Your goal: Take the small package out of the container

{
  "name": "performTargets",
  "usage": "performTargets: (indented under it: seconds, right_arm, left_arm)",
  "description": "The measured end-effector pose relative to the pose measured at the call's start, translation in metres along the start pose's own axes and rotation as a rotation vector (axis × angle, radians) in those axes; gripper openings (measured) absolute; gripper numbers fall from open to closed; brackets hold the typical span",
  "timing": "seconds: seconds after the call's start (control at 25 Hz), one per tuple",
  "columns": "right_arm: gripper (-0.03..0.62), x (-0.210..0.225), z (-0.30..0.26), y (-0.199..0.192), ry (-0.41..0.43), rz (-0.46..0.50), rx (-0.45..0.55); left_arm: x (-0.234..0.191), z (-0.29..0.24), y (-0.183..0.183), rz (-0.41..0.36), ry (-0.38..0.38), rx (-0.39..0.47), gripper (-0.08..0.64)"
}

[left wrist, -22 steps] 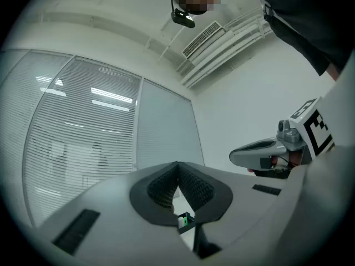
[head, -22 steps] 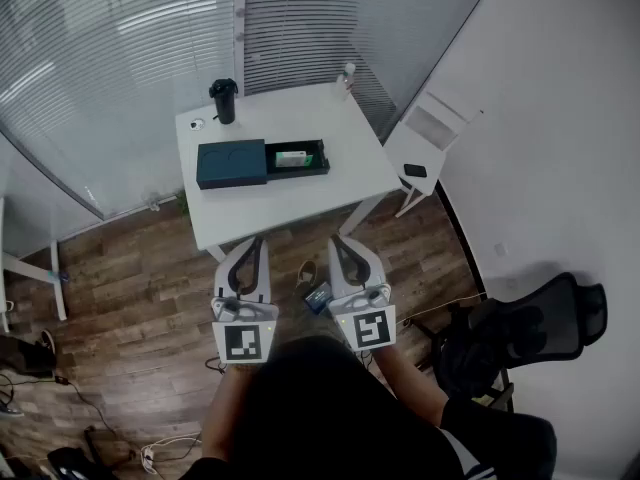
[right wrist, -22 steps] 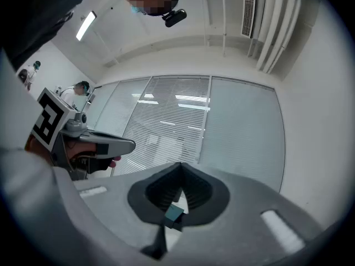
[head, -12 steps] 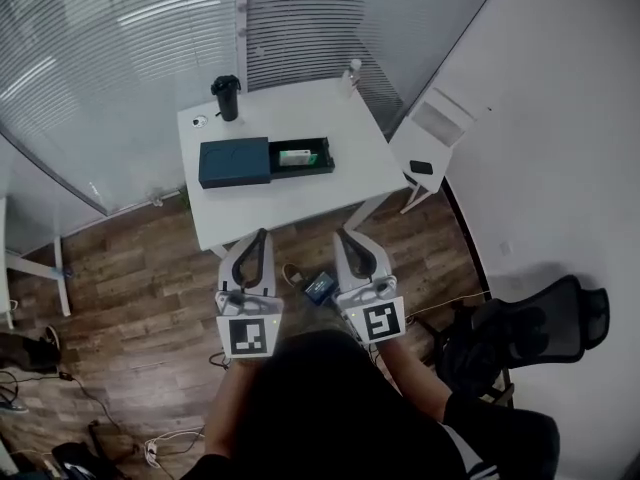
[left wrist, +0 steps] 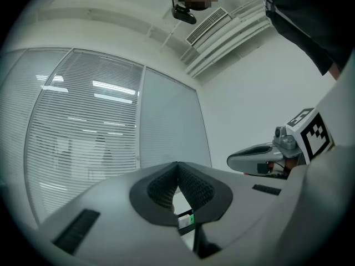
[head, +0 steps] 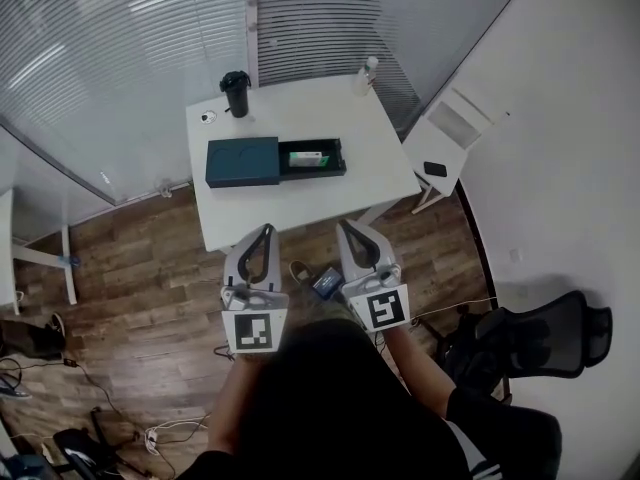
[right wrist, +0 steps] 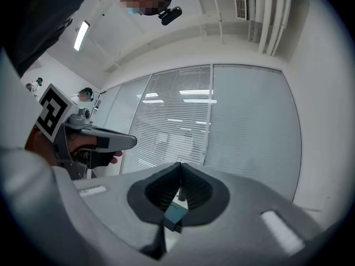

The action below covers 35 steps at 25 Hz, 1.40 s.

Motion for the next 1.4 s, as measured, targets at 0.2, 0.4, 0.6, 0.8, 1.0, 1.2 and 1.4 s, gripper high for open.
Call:
performTargets:
  seconds: [0.2,0.4,0.6,0.8,1.0,1.2,1.4]
  right_arm:
    - [-0.003,0.015,-0.017,-0.008,0.027,0.001,-0.023]
    - [-0.003,0.031,-0.035,-0.015,0.06,0.017,-0.024]
    - [-0.003,0.05,-0.053,-0.025,0.092,0.029,-0.041]
    - [-0.003,0.08,-0.067,-0.034,0.109,0.042,-0.05]
    - [-0.003,0.12,-0.078,-0.039,0.125,0.076,-0.054]
    - [-0.003,0.157,-0.086,-0.05,0.139,0.088,-0.059]
    - [-0.003,0.188,-0.108,-0.066,0.162,0.089,-0.06]
  left_arm:
    - [-0.002,-0.016,-0.012,0.026,0.027,-0.053,-0.002]
    - [-0.003,-0.036,-0.018,0.032,0.047,-0.065,-0.002]
    - [-0.008,-0.054,-0.026,0.035,0.072,-0.076,-0.002]
    - [-0.008,-0.074,-0.03,0.027,0.093,-0.078,-0.002]
    - [-0.003,-0.099,-0.031,0.03,0.106,-0.076,-0.002]
    - [0.005,-0.118,-0.038,0.02,0.114,-0.101,-0.002]
    - [0.004,-0.141,-0.046,0.018,0.139,-0.115,-0.002]
Point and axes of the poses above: the fingertips, and each gripper's own axes: z backward along the fingers, x to its right, y out of its top, the point moved 5 cm from there along z, backward along the fingers, and after that the axes turned 10 degrees about y, right-handed, at the moved point
